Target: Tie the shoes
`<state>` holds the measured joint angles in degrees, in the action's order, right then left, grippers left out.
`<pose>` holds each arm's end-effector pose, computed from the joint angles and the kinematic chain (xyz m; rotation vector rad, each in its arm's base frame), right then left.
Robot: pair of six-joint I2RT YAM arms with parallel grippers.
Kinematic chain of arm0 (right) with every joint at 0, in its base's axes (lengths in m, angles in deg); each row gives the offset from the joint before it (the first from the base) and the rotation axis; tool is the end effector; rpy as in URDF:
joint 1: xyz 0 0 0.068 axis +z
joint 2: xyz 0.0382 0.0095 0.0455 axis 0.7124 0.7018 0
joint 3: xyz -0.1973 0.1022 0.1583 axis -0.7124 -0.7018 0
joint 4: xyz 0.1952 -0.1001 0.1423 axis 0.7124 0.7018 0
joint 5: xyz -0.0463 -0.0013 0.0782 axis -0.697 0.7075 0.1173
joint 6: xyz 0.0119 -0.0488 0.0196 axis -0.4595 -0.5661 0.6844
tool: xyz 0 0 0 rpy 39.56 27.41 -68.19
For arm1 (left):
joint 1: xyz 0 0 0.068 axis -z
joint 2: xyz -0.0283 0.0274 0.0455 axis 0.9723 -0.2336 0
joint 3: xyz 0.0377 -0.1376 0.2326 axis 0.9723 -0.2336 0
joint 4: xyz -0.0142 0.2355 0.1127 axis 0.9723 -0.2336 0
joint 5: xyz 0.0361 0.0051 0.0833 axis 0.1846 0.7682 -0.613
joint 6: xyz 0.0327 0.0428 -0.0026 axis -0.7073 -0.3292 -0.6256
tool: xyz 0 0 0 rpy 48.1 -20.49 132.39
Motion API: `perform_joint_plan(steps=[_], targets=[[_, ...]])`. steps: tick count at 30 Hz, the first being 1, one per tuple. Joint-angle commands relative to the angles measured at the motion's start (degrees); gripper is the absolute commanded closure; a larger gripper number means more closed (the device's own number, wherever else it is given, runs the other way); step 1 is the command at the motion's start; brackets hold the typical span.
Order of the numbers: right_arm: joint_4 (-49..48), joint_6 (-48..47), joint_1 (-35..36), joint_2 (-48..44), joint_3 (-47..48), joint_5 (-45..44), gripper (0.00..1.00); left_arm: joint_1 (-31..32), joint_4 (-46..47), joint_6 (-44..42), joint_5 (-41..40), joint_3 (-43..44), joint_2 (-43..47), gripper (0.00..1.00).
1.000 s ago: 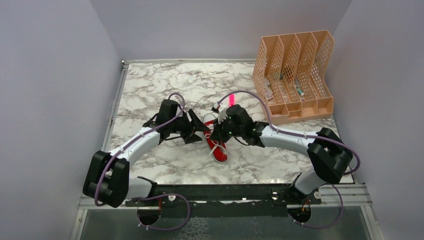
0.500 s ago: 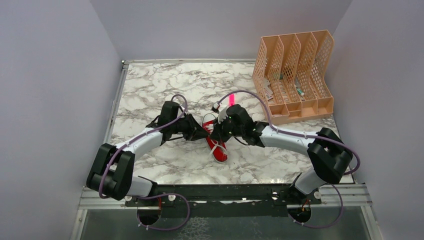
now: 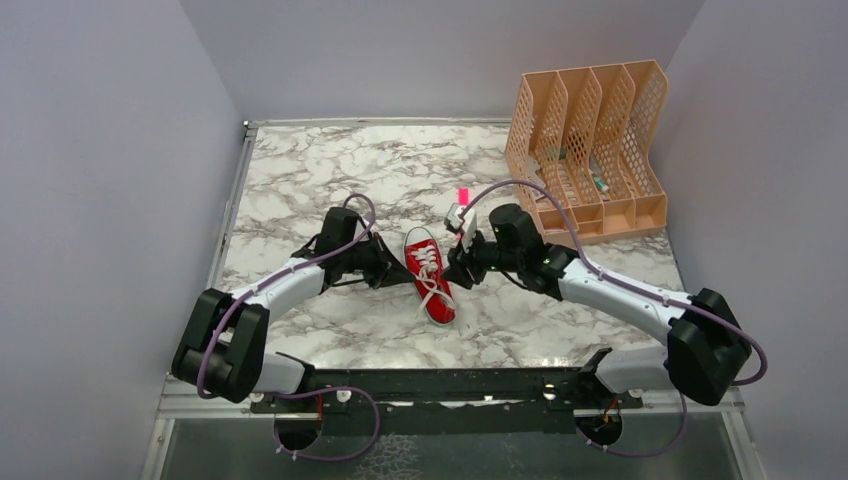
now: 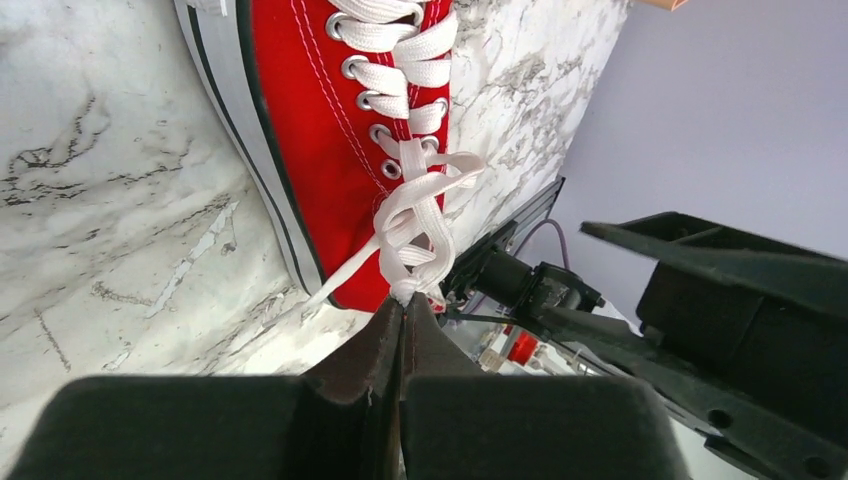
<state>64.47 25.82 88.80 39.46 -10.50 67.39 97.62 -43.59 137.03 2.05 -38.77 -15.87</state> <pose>0.2037 0.2099 0.2466 -1.0778 1.8915 0.7877 0.2308 -0.1136 0.1796 -0.4810 2.6105 -1.4074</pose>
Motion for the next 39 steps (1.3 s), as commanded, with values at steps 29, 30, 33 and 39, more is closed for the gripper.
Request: perform_joint_plan(steps=[29, 30, 33, 39], targets=[[-4.09, -22.63, 4.73, 7.66, -2.98, 6.08, 0.64, 0.14, 0.38, -1.57, 4.55, 4.42, -2.58, 1.0], [-4.44, -22.76, 4.88, 7.87, -3.15, 5.93, 0.64, 0.14, 0.45, -1.59, 4.59, 4.43, -2.67, 1.0], [-5.74, -22.46, 5.26, 8.59, -3.6, 4.31, 0.64, 0.14, 0.55, -1.52, 4.77, 4.51, -2.8, 1.0], [-9.53, -20.07, 5.49, 7.15, -5.73, -3.26, 0.81, 0.1, 0.5, -1.52, 5.03, 4.34, -2.46, 1.0]])
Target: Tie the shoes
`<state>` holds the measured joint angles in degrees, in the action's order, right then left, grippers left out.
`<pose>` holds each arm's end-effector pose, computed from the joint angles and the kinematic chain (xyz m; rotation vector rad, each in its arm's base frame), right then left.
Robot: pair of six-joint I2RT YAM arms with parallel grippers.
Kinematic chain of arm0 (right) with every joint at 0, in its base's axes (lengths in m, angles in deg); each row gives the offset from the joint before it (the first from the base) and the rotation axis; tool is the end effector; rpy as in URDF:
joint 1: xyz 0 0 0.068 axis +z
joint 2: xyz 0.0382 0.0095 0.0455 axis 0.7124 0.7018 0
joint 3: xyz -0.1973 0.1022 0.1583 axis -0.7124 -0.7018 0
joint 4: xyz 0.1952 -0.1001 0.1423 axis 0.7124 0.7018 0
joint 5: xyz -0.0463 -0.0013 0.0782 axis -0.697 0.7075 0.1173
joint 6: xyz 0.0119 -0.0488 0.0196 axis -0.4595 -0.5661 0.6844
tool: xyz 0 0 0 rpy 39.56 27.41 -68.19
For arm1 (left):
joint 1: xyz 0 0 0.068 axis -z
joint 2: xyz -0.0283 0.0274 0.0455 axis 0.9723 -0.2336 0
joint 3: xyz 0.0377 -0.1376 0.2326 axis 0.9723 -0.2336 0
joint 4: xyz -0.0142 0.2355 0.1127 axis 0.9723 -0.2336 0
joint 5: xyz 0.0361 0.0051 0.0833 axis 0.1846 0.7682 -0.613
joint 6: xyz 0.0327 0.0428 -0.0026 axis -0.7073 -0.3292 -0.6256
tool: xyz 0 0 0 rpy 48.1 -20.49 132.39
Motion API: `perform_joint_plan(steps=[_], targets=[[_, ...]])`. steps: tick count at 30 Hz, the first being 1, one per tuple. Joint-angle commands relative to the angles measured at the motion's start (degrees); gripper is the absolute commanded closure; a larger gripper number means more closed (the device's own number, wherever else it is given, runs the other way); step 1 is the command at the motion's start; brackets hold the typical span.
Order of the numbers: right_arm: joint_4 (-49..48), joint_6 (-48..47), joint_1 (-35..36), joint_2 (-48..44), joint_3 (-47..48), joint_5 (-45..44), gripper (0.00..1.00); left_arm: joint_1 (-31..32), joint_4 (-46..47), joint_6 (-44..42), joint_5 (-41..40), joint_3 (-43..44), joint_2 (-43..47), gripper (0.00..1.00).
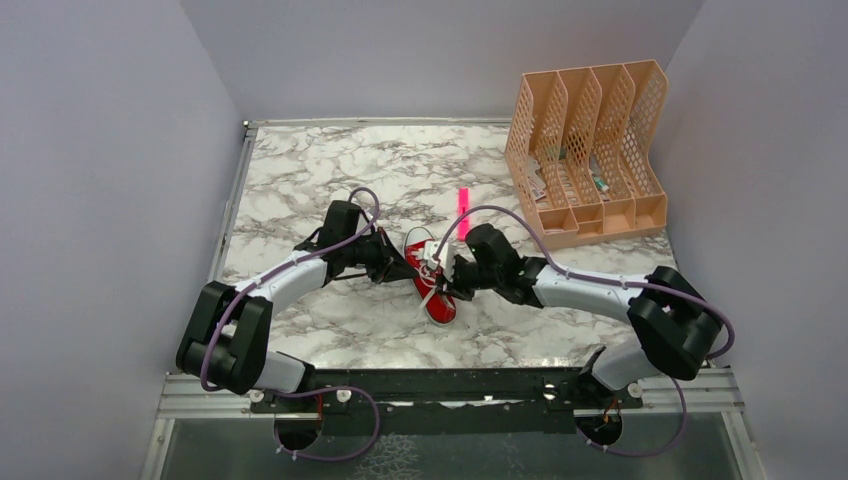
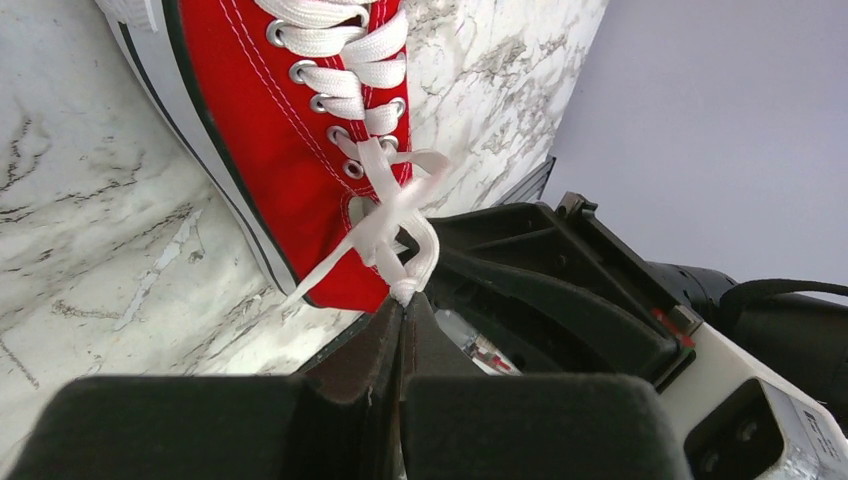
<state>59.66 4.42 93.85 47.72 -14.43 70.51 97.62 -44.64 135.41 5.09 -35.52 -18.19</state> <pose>0.1892 0.2351 0.1923 -1.5380 1.6601 0.6862 0.2409 -0.1190 0.1861 -0.4136 2.6195 -1.4602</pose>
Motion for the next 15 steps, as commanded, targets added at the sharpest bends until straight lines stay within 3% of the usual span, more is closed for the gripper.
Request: perform_joint_plan(steps=[1, 4, 15], targets=[[-4.95, 2.04, 0.4, -1.39, -2.08, -7.84, 0.87, 0.06, 1.38, -0.07, 1.99, 1.03, -0.14, 1.0], [-4.47, 3.32, 0.45, -1.65, -2.5, -10.12, 0.99, -0.03, 1.2, -0.34, 2.08, 0.67, -0.01, 1.0], [-0.97, 17.42, 0.38, -7.63, -3.71, -15.23, 0.99, -0.02, -4.99, -5.1, -0.08, 0.0, 1.54, 1.0]])
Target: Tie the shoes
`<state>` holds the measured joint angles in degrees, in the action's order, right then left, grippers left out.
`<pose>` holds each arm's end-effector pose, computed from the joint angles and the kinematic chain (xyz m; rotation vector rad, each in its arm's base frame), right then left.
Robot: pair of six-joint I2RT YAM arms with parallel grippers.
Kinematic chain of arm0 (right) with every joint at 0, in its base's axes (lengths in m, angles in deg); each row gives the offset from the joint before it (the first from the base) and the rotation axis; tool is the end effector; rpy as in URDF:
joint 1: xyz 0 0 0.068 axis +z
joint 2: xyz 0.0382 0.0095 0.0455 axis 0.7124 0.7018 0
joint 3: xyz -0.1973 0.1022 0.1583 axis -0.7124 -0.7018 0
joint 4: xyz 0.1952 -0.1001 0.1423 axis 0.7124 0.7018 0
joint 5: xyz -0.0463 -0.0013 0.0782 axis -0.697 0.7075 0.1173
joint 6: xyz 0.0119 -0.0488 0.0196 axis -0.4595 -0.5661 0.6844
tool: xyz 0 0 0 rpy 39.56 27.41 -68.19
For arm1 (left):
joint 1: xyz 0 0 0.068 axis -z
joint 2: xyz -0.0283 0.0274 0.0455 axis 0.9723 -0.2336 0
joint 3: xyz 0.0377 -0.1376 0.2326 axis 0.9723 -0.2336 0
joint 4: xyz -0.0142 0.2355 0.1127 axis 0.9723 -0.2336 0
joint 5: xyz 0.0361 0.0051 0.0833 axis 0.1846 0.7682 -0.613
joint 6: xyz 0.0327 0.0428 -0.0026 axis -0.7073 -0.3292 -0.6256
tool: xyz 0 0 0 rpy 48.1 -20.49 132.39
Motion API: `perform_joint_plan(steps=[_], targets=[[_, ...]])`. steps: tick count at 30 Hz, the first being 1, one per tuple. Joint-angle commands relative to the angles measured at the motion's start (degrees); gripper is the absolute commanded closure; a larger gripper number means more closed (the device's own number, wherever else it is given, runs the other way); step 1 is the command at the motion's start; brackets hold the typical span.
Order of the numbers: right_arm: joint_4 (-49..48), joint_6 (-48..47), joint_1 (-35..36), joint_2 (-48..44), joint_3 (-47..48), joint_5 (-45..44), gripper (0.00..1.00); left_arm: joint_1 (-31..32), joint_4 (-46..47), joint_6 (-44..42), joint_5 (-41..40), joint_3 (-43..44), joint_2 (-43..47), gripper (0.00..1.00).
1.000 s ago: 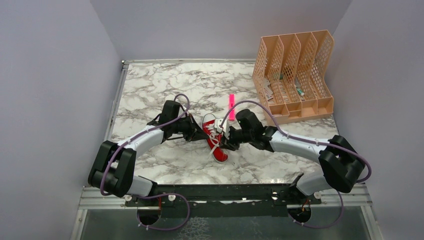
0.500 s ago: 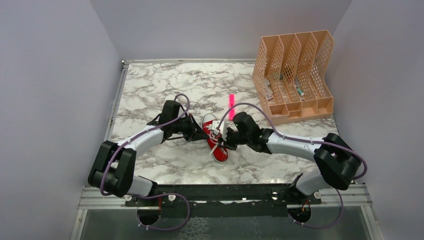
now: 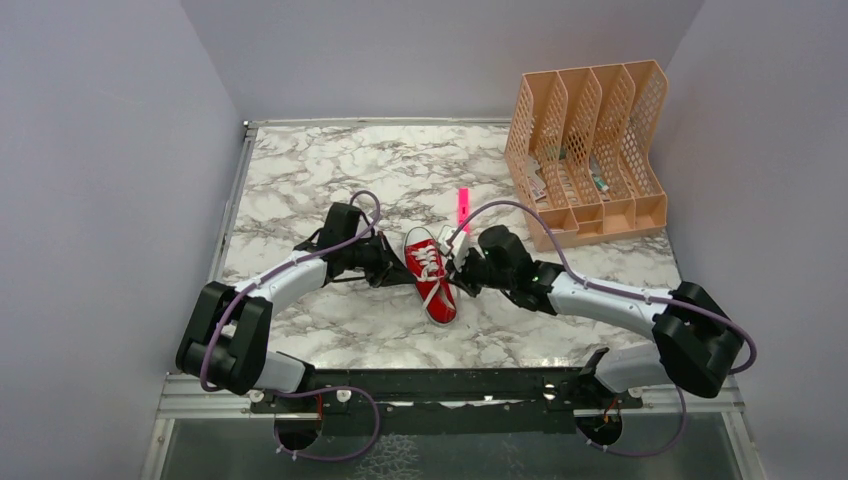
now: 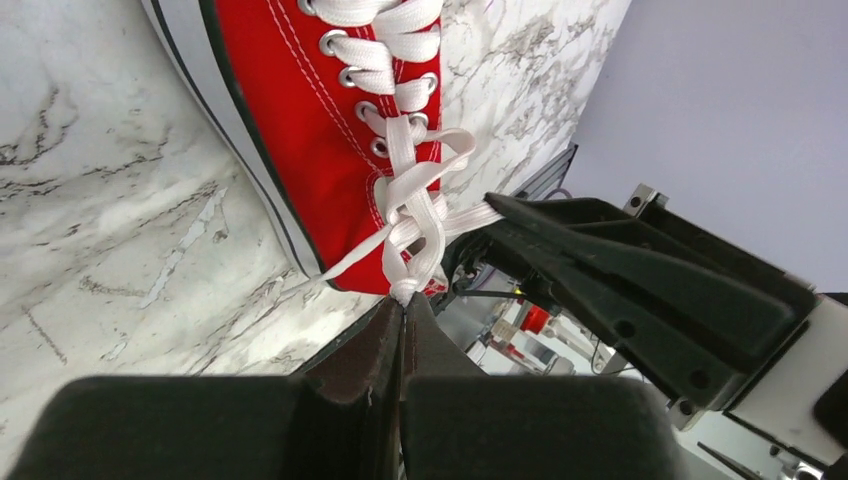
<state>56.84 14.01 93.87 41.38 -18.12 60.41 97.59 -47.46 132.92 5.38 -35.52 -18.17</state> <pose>0.1829 0.2192 0.2055 -1.2849 1.7709 0.5886 0.2375 -0.1177 0.1829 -0.3877 2.6584 -1.4375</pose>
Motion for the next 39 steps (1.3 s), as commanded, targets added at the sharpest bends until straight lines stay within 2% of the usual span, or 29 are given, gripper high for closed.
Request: perform_joint_plan(steps=[1, 8, 14, 19, 22, 26, 32, 36, 39], targets=[[1.24, 9.42, 0.29, -0.92, -0.07, -6.16, 0.99, -0.01, -2.21, -2.81, -0.17, -0.35, 1.46, 1.0], [-3.5, 14.98, 0.35, 4.92, 1.96, -6.08, 0.99, 0.08, -5.8, -6.71, -0.07, -0.32, -0.93, 1.0], [-5.33, 17.66, 0.24, 6.05, 1.66, -6.36, 0.99, 0.49, -10.97, -9.26, -4.03, 0.07, -2.46, 1.0], [-6.52, 17.47, 0.23, 5.17, 0.89, -4.87, 0.99, 0.52, -11.15, -8.66, -6.11, -1.11, -1.86, 0.97], [-6.63, 17.26, 0.18, 5.57, 1.17, -3.46, 0.99, 0.52, -11.21, -9.41, -5.65, -0.63, -2.43, 0.87], [-6.11, 17.22, 0.19, 5.99, 1.71, -2.77, 0.99, 0.51, -12.9, -10.51, -7.1, 1.18, -2.01, 0.68], [-5.11, 17.18, 0.22, 5.5, 1.96, -1.45, 0.99, 0.52, -22.65, -14.75, -18.21, 8.92, 1.99, 0.36], [-5.12, 17.38, 0.22, 5.39, 1.69, -1.66, 0.99, 0.52, -24.95, -20.54, -22.36, 14.26, 1.7, 0.36], [-5.1, 17.6, 0.21, 5.42, 1.58, -1.55, 0.99, 0.98, -19.63, -28.04, -15.13, 16.68, -2.94, 0.46]])
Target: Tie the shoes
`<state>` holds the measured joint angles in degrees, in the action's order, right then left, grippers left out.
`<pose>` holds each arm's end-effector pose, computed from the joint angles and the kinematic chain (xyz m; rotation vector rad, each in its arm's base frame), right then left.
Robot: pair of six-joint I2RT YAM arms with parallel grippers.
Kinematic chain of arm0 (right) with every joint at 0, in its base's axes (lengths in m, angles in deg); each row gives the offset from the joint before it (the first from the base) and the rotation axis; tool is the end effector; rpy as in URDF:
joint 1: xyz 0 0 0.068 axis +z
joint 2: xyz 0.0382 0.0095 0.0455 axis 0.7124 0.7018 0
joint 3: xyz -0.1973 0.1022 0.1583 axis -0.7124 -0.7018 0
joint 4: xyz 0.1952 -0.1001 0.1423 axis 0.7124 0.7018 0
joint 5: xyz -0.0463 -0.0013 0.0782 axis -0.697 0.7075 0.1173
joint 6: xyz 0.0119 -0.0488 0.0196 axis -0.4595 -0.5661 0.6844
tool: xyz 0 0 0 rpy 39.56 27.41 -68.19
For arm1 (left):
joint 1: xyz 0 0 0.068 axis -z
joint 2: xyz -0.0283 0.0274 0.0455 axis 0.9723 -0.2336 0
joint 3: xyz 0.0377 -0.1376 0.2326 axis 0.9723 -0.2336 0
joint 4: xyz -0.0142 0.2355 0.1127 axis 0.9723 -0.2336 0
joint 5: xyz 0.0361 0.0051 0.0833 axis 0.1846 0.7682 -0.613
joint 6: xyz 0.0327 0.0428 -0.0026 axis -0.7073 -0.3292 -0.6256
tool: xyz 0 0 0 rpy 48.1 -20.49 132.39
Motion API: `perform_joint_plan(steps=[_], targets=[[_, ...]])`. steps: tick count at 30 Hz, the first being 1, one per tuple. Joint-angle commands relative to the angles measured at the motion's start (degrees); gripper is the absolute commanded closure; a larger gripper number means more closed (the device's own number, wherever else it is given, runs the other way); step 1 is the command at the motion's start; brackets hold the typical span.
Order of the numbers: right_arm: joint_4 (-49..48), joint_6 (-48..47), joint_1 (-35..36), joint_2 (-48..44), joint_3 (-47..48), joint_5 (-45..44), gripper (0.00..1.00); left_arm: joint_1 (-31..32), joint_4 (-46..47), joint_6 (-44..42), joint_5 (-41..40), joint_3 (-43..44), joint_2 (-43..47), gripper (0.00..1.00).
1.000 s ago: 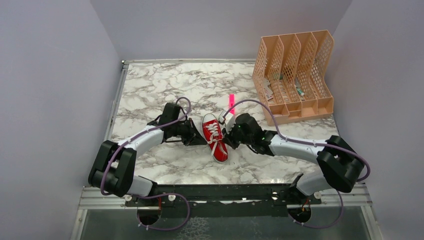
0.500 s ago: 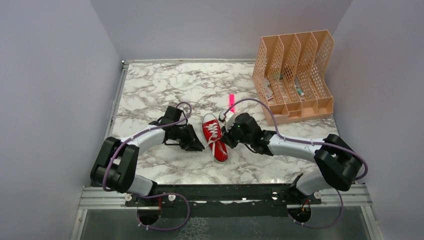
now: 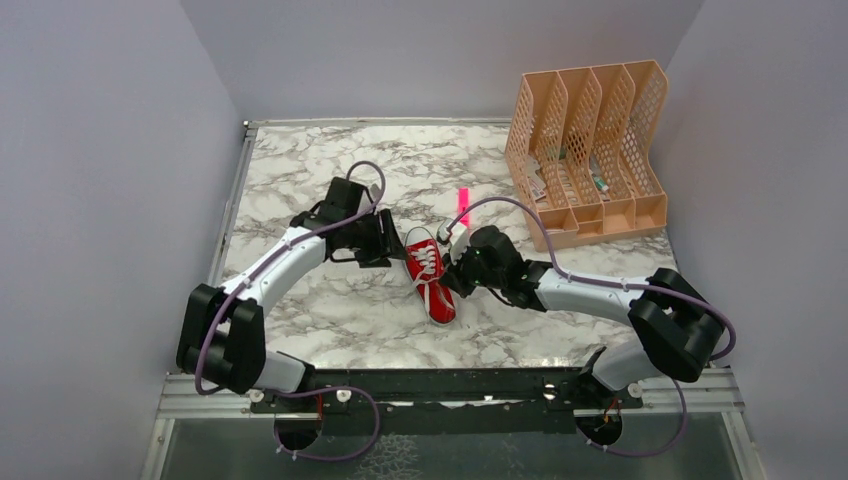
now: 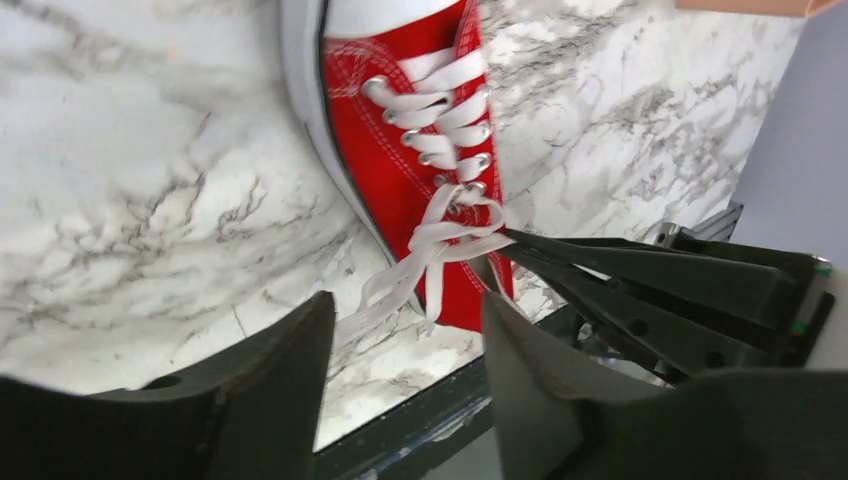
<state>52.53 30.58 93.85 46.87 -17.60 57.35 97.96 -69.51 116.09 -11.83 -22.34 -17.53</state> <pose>0.1940 0.2288 0.1888 -1.0060 1.9923 0.6890 0.2491 -0.1147 0.2256 -0.2004 2.7096 -0.9342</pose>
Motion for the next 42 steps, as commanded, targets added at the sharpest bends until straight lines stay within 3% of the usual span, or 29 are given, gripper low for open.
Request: perform_joint_plan(steps=[1, 5, 11, 19, 30, 33, 38, 42], targets=[[-0.87, 1.18, 0.26, -0.07, 0.99, 1.5, 0.99, 1.25, 4.5, -13.73, 3.79, 3.61, -5.0, 0.48], [-0.99, 1.71, 0.23, -0.27, 0.95, 1.39, 0.99, 2.08, 12.13, -18.2, 10.16, 3.11, -9.01, 0.49], [-1.78, 4.0, 0.21, 0.67, 1.24, 0.29, 0.99, 2.21, 21.07, -15.83, 19.26, 2.68, -16.11, 0.53], [-2.13, 5.95, 0.21, 1.33, 2.29, 0.36, 0.99, 3.92, 20.19, -15.78, 19.7, 1.56, -18.02, 0.6], [-2.78, 10.35, 0.1, 3.88, 3.56, 0.15, 0.99, 3.93, 18.75, -13.74, 20.48, 0.75, -17.63, 0.76], [-2.04, 10.24, 0.16, 3.32, 3.35, -0.43, 0.99, 3.93, 16.46, -14.27, 17.72, 2.11, -16.45, 0.62], [-1.53, 10.11, 0.11, 1.54, 1.81, -0.89, 0.99, 3.97, 9.78, -17.6, 7.74, 5.08, -12.82, 0.52], [-1.37, 10.34, 0.18, 1.09, 1.34, -1.22, 0.99, 6.4, 10.57, -21.67, 2.51, 5.46, -8.75, 0.48]])
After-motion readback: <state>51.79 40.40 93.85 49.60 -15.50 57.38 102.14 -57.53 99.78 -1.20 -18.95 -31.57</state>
